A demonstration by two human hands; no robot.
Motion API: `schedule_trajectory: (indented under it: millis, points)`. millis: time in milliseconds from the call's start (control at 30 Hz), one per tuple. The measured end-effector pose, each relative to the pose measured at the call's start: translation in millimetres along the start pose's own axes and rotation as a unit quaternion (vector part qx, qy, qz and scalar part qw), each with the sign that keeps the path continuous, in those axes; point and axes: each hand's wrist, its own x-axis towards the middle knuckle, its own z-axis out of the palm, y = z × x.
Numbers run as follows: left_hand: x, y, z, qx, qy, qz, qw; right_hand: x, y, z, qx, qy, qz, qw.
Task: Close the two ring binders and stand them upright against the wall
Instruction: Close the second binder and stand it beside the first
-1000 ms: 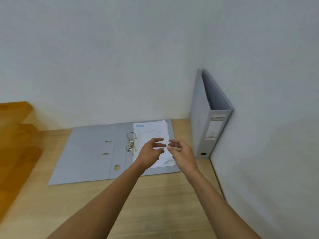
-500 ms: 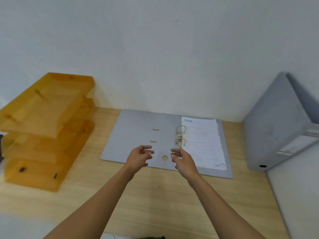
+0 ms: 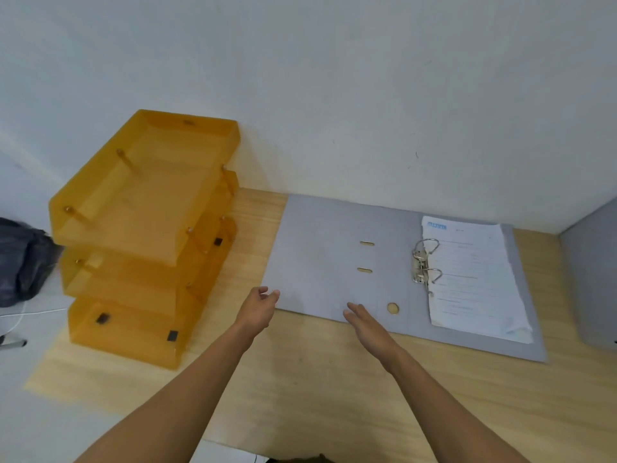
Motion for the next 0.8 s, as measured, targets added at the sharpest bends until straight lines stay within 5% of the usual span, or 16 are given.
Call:
schedule_trajectory:
  millis: [433, 633, 800]
  points:
    - [65, 13, -17, 0.008, 0.036, -0.038, 0.999, 25, -29, 5, -0.012, 0.014, 0.038, 0.999]
    - [65, 32, -33, 0.005, -0.068, 0.102, 0.992, 26, -53, 5, 0.014, 0.025, 0.006, 1.0]
    - [46, 53, -40, -0.066, -0.094, 0.125, 0.985, 17, -78, 9, 0.052, 0.017, -0.019, 0.998]
